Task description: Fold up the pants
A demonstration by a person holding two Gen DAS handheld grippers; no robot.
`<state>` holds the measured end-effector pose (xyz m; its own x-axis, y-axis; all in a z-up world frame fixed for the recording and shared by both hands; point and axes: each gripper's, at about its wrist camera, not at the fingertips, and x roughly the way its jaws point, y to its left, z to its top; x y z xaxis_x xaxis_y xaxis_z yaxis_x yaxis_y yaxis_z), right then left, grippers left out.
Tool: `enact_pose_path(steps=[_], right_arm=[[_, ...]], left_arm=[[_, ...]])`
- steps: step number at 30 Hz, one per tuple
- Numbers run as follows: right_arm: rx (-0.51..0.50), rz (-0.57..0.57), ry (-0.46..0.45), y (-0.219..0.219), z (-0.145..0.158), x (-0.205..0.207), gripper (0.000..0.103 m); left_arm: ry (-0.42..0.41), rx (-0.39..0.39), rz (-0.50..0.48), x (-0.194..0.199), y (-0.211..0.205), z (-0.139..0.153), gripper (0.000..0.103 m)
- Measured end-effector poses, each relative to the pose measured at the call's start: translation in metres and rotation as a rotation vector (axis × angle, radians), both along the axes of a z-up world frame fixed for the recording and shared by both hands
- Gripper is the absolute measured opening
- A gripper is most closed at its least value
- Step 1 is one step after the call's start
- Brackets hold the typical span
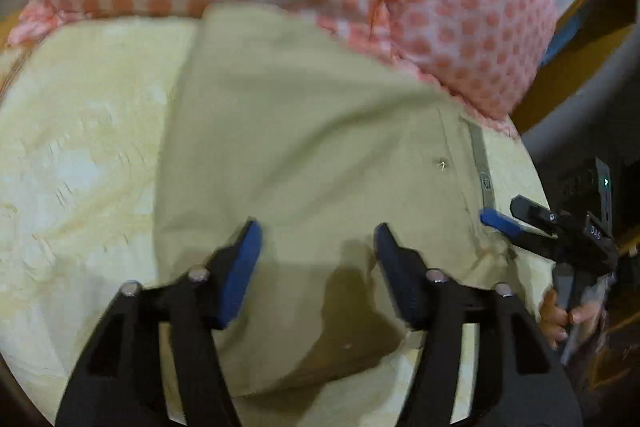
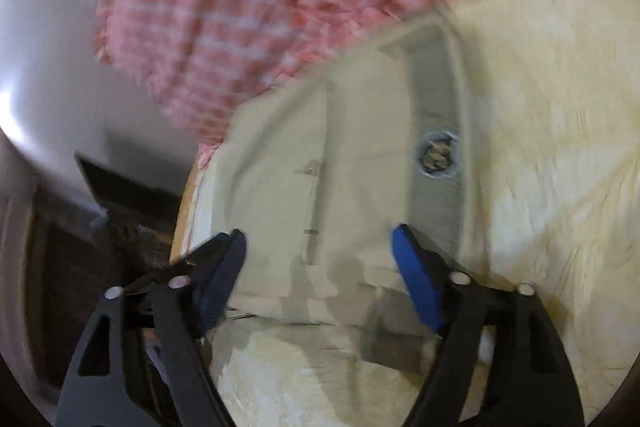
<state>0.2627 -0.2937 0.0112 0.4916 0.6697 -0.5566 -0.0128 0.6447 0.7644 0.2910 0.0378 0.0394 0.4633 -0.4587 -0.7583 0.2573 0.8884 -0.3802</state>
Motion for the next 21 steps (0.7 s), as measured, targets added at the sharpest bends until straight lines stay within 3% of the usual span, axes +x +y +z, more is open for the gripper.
enact_pose_path(steps=[1, 2, 3, 4, 5, 8, 10, 13, 16, 18, 21], right_arm=[[0.006, -0.032, 0.014, -0.006, 0.003, -0.005, 0.068], [-0.042, -0.068, 0.019, -0.007, 0.013, -0.016, 0.069], [-0.114, -0.09, -0.007, -0.005, 0.024, -0.028, 0.076], [-0.193, -0.102, -0.057, 0.002, 0.038, -0.044, 0.094], [-0.297, -0.115, -0.143, 0.015, 0.053, -0.072, 0.102], [-0.469, -0.071, -0.274, 0.053, 0.054, -0.122, 0.102], [-0.622, -0.058, -0.313, 0.086, 0.041, -0.148, 0.102], [-0.743, -0.068, -0.343, 0.11, 0.026, -0.159, 0.102], [-0.794, -0.09, -0.323, 0.12, 0.012, -0.164, 0.102], [-0.789, -0.118, -0.274, 0.118, 0.003, -0.163, 0.102], [-0.829, -0.144, -0.303, 0.127, -0.002, -0.168, 0.102]], left_arm=[[-0.006, 0.092, 0.036, -0.004, -0.001, 0.004, 0.059], [-0.006, 0.11, 0.052, -0.011, 0.001, 0.008, 0.06], [-0.033, 0.092, 0.059, -0.028, 0.006, 0.016, 0.067], [-0.065, 0.1, 0.071, -0.044, 0.008, 0.021, 0.074], [-0.104, 0.133, 0.093, -0.061, 0.011, 0.026, 0.088], [-0.215, 0.277, 0.144, -0.124, 0.011, 0.028, 0.097], [-0.222, 0.326, 0.161, -0.154, 0.011, 0.017, 0.099], [-0.18, 0.365, 0.187, -0.176, 0.013, -0.002, 0.1], [-0.161, 0.388, 0.23, -0.183, 0.013, -0.015, 0.101], [-0.19, 0.392, 0.251, -0.189, 0.012, -0.016, 0.101], [-0.213, 0.386, 0.262, -0.194, 0.013, -0.018, 0.101]])
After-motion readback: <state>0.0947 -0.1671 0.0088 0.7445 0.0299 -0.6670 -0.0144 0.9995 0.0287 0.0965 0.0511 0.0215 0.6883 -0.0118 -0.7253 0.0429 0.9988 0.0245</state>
